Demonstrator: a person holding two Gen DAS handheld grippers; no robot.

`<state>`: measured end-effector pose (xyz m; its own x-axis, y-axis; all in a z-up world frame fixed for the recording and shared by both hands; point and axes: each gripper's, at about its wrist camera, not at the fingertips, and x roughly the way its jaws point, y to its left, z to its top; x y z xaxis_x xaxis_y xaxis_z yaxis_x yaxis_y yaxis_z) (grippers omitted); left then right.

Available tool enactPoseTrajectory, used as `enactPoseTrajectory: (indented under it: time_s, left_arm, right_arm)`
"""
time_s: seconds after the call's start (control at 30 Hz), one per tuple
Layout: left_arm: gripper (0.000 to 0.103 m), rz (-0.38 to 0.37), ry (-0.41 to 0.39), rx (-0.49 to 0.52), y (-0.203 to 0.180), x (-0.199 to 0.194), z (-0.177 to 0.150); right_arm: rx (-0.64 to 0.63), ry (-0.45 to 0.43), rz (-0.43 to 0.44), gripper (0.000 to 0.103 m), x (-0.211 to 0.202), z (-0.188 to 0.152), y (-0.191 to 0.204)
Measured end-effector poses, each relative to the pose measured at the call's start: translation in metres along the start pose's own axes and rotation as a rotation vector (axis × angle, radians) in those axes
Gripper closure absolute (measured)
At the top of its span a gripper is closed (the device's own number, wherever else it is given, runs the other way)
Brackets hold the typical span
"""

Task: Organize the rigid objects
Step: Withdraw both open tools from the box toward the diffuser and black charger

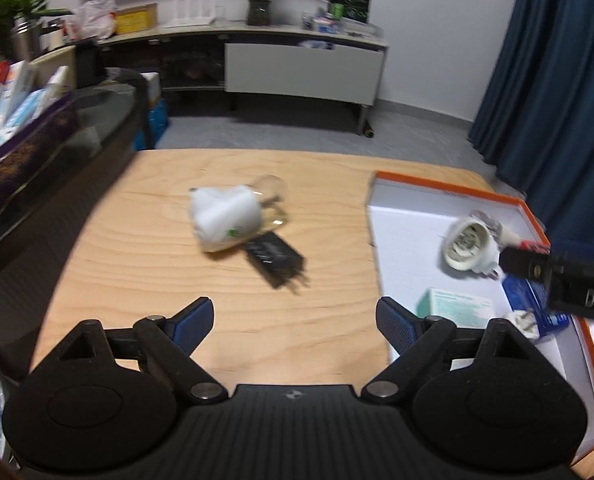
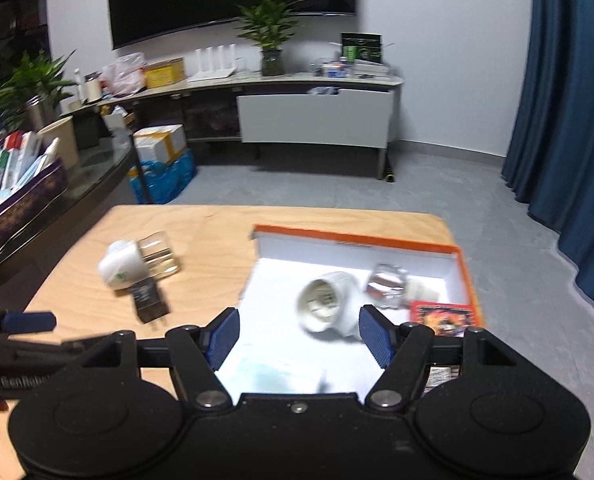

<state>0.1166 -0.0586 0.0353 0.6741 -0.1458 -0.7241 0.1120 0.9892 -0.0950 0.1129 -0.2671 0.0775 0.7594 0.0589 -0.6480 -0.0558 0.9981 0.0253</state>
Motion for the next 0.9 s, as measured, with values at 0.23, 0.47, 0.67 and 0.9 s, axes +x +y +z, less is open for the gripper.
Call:
enactPoseTrajectory:
  time_s: [0.23, 0.47, 0.67, 0.9]
  left_arm:
    - [0.013, 0.023, -0.008, -0.048, 0.029, -0.007, -0.005]
    - [0.012, 0.043, -0.008, -0.099, 0.057, -0.005, -0.006]
    - [0.006, 0.033, -0.022, -0.119, 0.07, 0.01, 0.005]
    - [0.0, -0.043, -0.032, -0.145, 0.069, 0.046, 0.031]
  right_arm:
    - [-0.043, 0.017, 0.04, 0.024, 0.001, -0.003, 0.036]
    - [-0.081, 0.028, 0.067, 0.024, 0.008, -0.003, 0.058]
    - [-0.094, 0.04, 0.082, 0.024, 0.015, -0.004, 0.064]
    - [-0.089, 0.047, 0.094, 0.024, 0.025, -0.005, 0.062]
